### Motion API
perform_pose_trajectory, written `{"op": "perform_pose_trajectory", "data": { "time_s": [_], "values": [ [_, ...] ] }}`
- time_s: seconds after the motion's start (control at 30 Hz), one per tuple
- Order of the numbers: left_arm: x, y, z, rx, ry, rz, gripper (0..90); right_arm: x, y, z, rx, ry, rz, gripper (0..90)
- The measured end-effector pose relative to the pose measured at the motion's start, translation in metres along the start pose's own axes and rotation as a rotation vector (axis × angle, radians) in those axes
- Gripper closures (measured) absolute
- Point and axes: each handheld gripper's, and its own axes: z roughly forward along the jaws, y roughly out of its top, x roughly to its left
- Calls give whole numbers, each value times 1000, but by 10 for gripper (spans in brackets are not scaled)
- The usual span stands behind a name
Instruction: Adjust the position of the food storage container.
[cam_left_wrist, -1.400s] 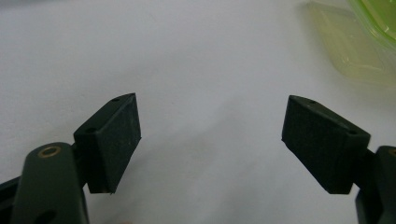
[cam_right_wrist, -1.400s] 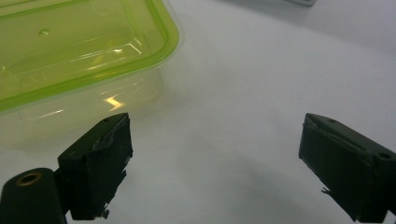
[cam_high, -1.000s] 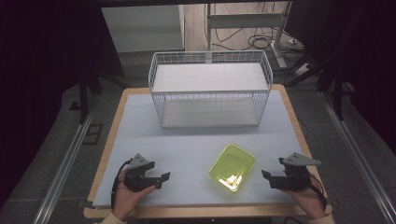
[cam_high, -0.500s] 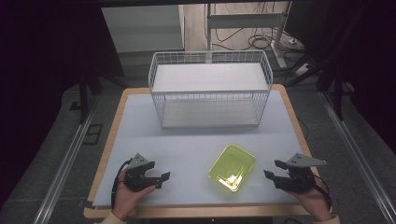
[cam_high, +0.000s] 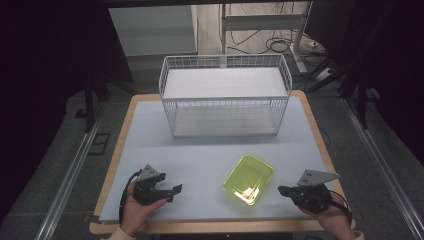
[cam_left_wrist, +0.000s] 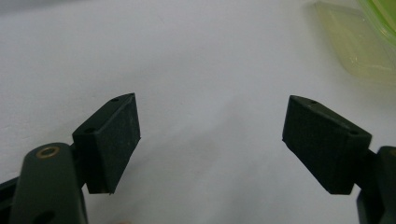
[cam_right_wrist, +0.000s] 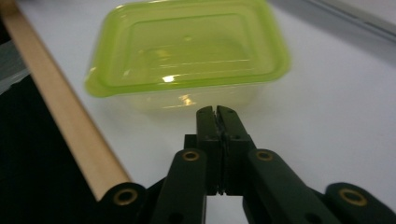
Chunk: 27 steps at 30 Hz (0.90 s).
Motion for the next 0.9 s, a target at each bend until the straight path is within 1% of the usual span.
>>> {"op": "perform_pose_trajectory", "data": {
  "time_s": [0.03, 0.13, 0.17, 0.2, 0.23, 0.37, 0.47, 0.53, 0.6, 0.67, 0.8, 0.9],
  "values": [
    [0, 0, 0, 1, -1, 0, 191, 5, 1, 3, 22, 23, -27, 899],
    [0, 0, 0, 0, -2, 0, 190, 12, 3, 8, 52, 46, -60, 900],
    [0, 0, 0, 0, -2, 0, 191, 14, 4, 10, 62, 55, -70, 900],
    [0, 0, 0, 0, -2, 0, 190, 14, 4, 10, 62, 55, -70, 900],
    [-1, 0, 0, 0, -1, 1, 191, 19, 5, 14, 80, 71, -90, 900],
    [-1, 0, 1, -1, -1, 2, 191, 26, 6, 20, 104, 93, -117, 900],
    [-1, 0, 1, 2, -1, 3, 191, 29, 7, 23, 112, 100, -127, 900],
    [-2, 1, -1, -6, 1, 4, 191, 31, 8, 26, 119, 104, -137, 900],
    [-3, 1, -1, -9, 1, 6, 191, 32, 8, 27, 121, 105, -137, 900],
    [-2, 1, 0, 0, -3, 15, 191, 33, 9, 29, 128, 109, -143, 900],
    [-2, 1, 2, 2, -6, 11, 190, 35, 10, 35, 145, 114, -154, 900],
    [-1, 1, 1, 3, -7, 10, 191, 40, 14, 40, 157, 120, -165, 900]
  ]
}}
